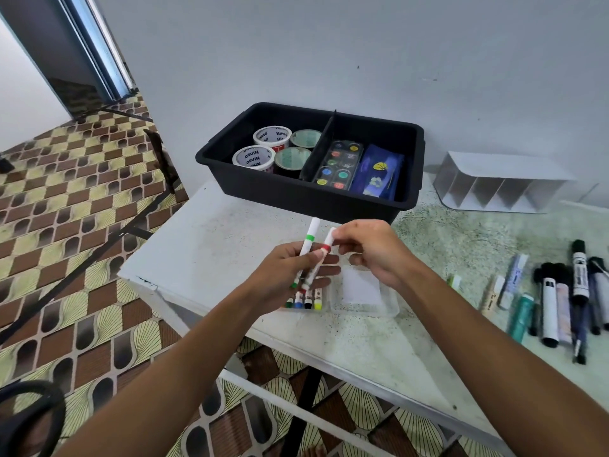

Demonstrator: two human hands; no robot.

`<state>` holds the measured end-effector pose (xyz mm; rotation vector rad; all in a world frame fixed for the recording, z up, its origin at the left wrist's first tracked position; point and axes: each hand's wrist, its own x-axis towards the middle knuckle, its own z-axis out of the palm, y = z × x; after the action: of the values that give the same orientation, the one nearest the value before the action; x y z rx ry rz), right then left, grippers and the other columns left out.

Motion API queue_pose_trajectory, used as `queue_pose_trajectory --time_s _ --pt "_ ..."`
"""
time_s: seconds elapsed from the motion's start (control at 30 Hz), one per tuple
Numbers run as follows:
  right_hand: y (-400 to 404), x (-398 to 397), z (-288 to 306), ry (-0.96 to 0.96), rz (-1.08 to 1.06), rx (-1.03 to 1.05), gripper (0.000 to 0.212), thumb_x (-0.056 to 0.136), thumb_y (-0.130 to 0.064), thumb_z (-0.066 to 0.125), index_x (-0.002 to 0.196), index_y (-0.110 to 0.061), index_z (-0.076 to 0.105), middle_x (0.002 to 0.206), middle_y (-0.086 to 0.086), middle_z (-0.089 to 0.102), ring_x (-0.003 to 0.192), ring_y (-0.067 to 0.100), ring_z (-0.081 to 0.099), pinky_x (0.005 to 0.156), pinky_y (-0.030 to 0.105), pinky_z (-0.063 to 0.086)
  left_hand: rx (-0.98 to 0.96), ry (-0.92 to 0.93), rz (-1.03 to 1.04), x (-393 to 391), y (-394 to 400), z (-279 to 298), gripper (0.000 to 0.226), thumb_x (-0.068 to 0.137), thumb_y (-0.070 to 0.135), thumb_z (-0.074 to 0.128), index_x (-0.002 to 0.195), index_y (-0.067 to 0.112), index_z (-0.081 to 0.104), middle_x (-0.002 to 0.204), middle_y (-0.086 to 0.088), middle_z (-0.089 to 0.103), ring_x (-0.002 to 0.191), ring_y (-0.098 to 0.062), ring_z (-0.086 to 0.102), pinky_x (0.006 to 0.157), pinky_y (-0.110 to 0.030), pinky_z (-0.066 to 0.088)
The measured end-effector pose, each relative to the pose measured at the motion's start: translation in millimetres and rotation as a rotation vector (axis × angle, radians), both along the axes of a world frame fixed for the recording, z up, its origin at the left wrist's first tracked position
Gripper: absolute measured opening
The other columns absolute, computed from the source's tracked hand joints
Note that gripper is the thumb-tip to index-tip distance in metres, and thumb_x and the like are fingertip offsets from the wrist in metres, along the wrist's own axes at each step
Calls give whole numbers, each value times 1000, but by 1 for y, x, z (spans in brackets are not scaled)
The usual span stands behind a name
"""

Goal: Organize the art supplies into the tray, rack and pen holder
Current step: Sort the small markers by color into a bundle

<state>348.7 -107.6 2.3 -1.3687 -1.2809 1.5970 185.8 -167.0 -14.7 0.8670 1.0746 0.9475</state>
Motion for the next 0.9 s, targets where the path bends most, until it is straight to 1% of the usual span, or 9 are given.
queue_pose_trajectory --time_s 0.07,0.17,0.27,0.37,0.5,0.6,0.67,0.77,0.9 --pt "2 7 1 81 -124 -2 8 84 -5 63 78 -1 67 64 4 64 56 12 52 46 23 30 -1 0 30 2 4 0 25 99 8 46 117 0 60 110 -19 69 99 -28 69 78 -34 59" --pt "4 15 -2 -43 -187 91 6 83 -3 64 78 0 65 63 7 64 51 12 53 41 21 32 -22 32 62 2 7 -3 25 99 8 46 119 -1 58 110 -18 69 98 -28 69 81 -37 58" --pt "4 16 -11 -222 -140 164 2 82 1 64 82 1 65 69 14 67 50 15 59 42 25 40 -35 34 63 3 8 -6 24 99 9 46 118 0 58 111 -18 69 99 -31 69 87 -42 56" --pt "6 11 -19 -329 -81 193 7 82 0 64 76 -3 65 67 13 67 49 16 61 46 27 47 -41 39 72 5 8 -7 23 99 9 46 118 0 57 110 -19 69 98 -32 69 86 -42 56" --pt "9 6 -22 -446 10 217 11 81 0 64 72 -6 66 60 9 66 46 13 60 40 20 42 -44 36 82 4 9 -8 24 99 9 47 118 -1 56 109 -21 68 98 -34 69 83 -43 57" --pt "9 5 -24 -465 78 199 2 82 -1 67 82 -2 68 63 14 68 42 12 58 40 21 44 -41 34 90 2 9 -8 23 99 9 47 118 -1 56 109 -23 68 98 -35 68 82 -43 58" --pt "7 7 -25 -517 137 213 16 79 -4 74 94 -5 68 70 15 69 44 12 56 42 22 45 -36 24 97 1 9 -8 23 99 9 46 117 -1 57 108 -23 68 96 -34 69 80 -41 59" --pt "4 17 -21 -691 272 291 45 66 -19 87 108 -14 69 76 -7 61 62 6 55 60 26 45 -24 68 102 -1 10 -9 21 99 11 46 114 3 59 101 -17 71 84 -26 71 70 -32 58" --pt "-5 21 -19 -800 361 296 66 60 -35 89 120 -25 65 73 -21 45 67 0 45 57 25 32 -22 101 104 0 10 -10 19 99 9 47 111 4 61 87 -11 71 61 -14 58 61 -26 45"
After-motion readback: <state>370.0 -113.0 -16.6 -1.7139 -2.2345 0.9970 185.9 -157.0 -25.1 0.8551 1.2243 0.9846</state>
